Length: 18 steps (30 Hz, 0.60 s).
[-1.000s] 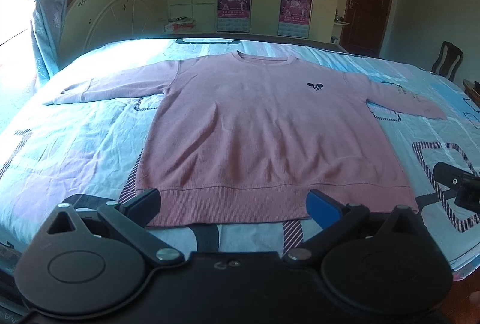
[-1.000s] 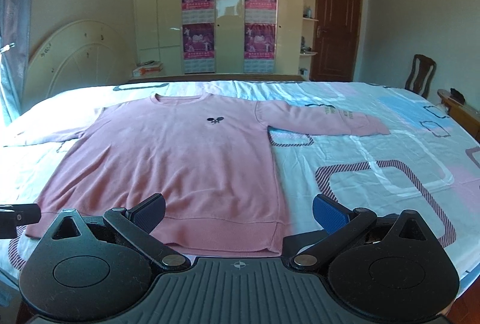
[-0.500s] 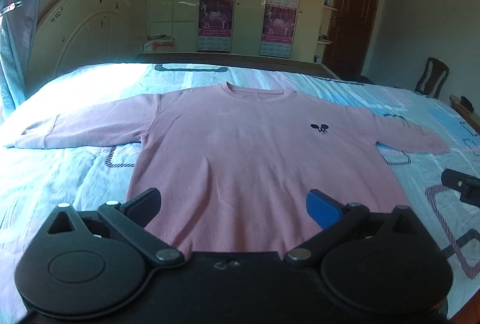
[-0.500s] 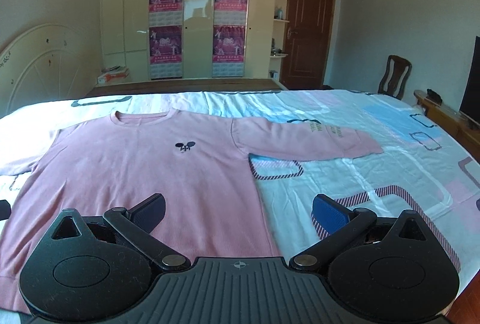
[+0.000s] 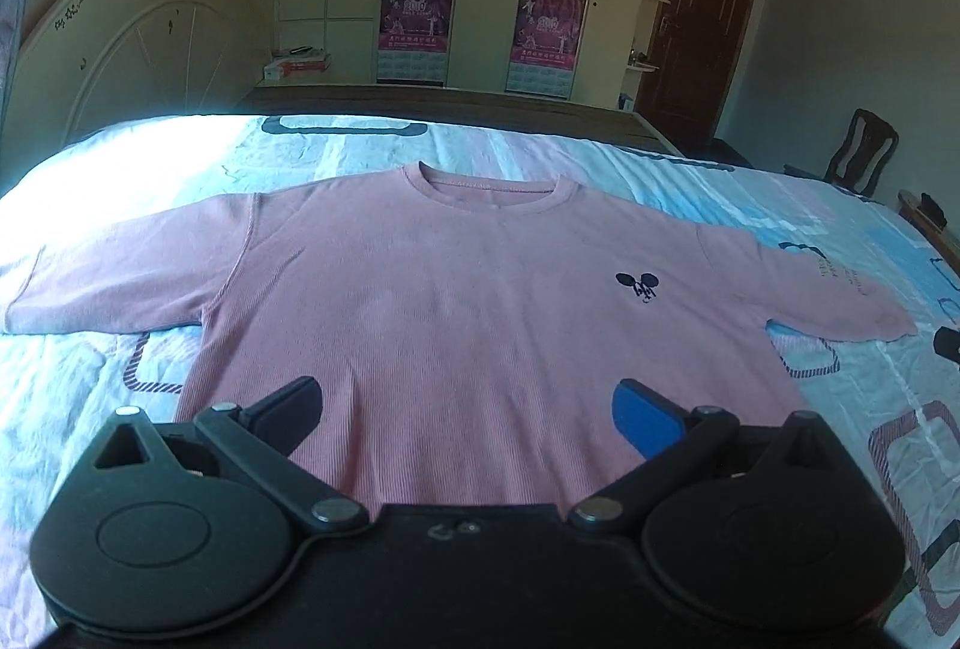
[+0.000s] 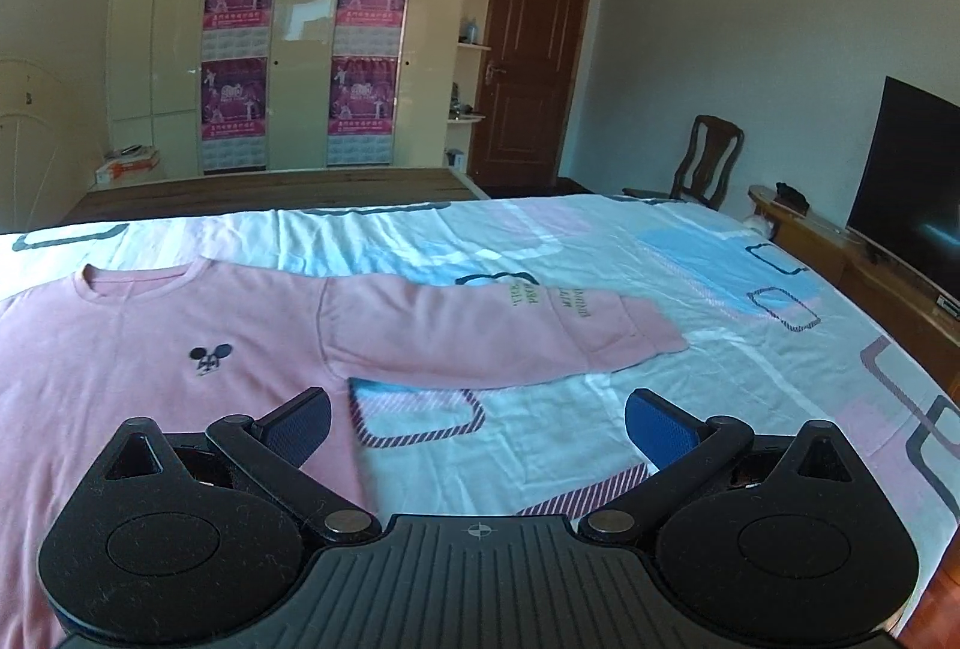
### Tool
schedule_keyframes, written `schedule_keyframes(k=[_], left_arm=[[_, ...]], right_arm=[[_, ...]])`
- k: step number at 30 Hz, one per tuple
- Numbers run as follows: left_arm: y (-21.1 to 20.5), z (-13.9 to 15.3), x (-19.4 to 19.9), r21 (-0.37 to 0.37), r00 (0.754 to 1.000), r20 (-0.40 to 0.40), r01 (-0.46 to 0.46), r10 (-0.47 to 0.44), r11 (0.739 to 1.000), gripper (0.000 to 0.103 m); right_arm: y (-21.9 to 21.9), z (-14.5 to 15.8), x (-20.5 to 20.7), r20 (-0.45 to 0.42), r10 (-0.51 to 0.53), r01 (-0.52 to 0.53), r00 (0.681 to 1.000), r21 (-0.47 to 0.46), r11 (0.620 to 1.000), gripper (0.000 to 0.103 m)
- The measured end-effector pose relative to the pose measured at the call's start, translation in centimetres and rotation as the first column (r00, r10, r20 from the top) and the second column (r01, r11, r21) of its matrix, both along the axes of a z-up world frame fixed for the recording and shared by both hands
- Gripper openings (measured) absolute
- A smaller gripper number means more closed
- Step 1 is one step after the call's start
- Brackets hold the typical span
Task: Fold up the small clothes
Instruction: 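Move the right tool to the sleeve cuff and close on it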
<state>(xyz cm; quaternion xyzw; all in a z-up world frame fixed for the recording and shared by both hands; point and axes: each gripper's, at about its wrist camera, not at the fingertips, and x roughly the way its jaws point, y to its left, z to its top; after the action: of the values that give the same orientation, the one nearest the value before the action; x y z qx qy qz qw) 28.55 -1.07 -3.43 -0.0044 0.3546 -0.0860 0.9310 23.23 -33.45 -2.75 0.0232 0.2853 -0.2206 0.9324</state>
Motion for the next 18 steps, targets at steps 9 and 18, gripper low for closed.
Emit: schedule_keyframes(k=[9,18], left_arm=[[-5.1,-1.8,4.8,0.097,0.993,-0.022,-0.115,0.118,0.989,0.103],[-11.3,-4.2,7.9,0.136,0.991,-0.069,-0.108,0.119,0.985,0.103]], right_arm=[[-14.5,-4.4,7.8,-0.014,-0.111,0.111,0.994,0.146,0.983,0.103],[-24.3,-9.2,11.1,-0.054,-0.185,0.192,0.981,0.211,0.958,0.103]])
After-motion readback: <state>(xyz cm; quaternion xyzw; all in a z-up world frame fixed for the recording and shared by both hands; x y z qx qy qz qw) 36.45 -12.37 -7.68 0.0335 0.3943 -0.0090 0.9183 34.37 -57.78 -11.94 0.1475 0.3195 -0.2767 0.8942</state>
